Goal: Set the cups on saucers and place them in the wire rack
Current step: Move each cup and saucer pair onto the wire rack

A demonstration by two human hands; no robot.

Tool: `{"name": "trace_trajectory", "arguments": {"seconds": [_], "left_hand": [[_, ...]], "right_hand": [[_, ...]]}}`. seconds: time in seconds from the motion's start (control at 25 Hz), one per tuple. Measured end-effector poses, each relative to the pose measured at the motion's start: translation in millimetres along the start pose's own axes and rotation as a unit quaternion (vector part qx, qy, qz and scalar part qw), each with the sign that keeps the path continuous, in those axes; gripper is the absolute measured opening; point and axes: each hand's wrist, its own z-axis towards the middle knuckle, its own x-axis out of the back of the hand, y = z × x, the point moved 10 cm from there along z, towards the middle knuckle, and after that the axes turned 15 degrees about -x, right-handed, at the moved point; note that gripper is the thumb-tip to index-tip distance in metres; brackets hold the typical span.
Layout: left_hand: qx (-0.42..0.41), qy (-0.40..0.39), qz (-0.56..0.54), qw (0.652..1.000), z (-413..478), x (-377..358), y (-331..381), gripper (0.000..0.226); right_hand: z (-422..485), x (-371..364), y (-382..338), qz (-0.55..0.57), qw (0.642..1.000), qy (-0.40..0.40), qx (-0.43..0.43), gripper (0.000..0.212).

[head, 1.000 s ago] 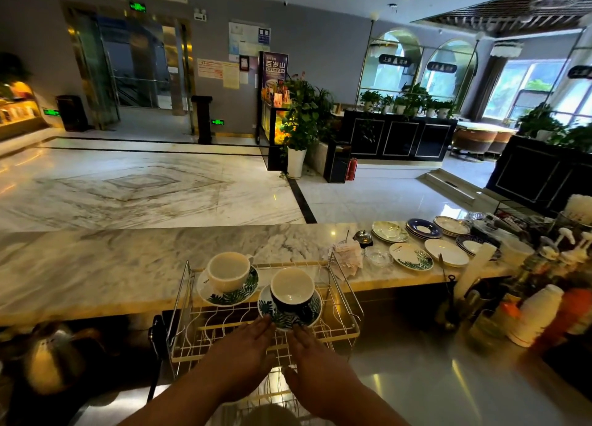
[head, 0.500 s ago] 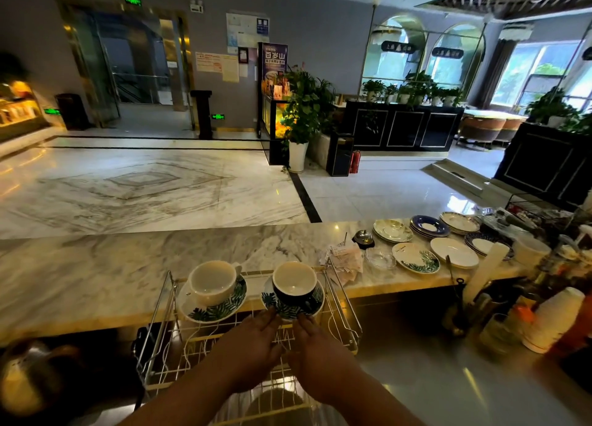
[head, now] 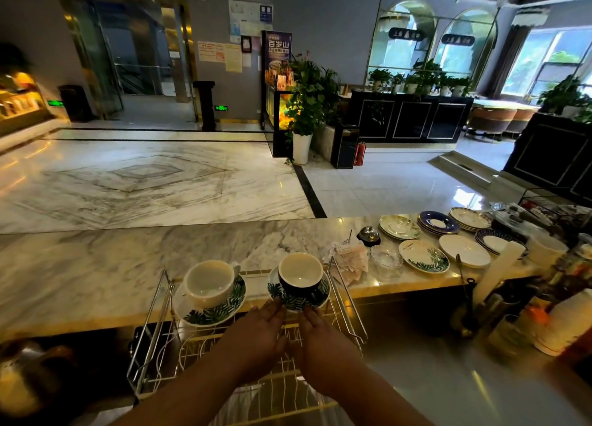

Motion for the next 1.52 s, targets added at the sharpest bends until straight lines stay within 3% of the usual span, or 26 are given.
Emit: {"name": "trace_trajectory", "arguments": {"seconds": [0.4,0.68,0.88,1.12,1.24,1.36,1.44,1.52], "left_hand": [[-0.008,0.018,0.001,1.0,-26,21,17,0.077],[0.043,0.02,0.041,0.998,-76,39,18,0.083],[0.087,0.027,0.037,0.995,-130,41,10,0.101],[0.116,0.042,0.024,0.992,-208,43,-6,0.087],[0.135,0.095,0.0,0.986,-249,45,-17,0.08],[0.148,0.081,0.019,0.986,-270,41,-21,0.072],[0.259,0.087,-0.027,0.962,-387,12,-63,0.069],[0.258,0.098,-0.021,0.961,-398,4,-65,0.067]], "right_hand": [[-19,14,-12,0.017,0.999,0.018,0.028,0.064],[-54,32,-31,-0.01,0.998,0.034,0.049,0.078],[-75,22,-56,-0.036,0.997,0.015,0.069,0.09],[-105,-10,-125,-0.035,0.988,-0.009,0.147,0.089],[-116,-27,-166,-0.035,0.98,-0.021,0.194,0.082],[-126,-31,-178,-0.01,0.981,-0.007,0.193,0.078],[-154,-103,-270,-0.059,0.957,-0.087,0.271,0.077],[-157,-101,-265,-0.059,0.96,-0.081,0.261,0.075]]}}
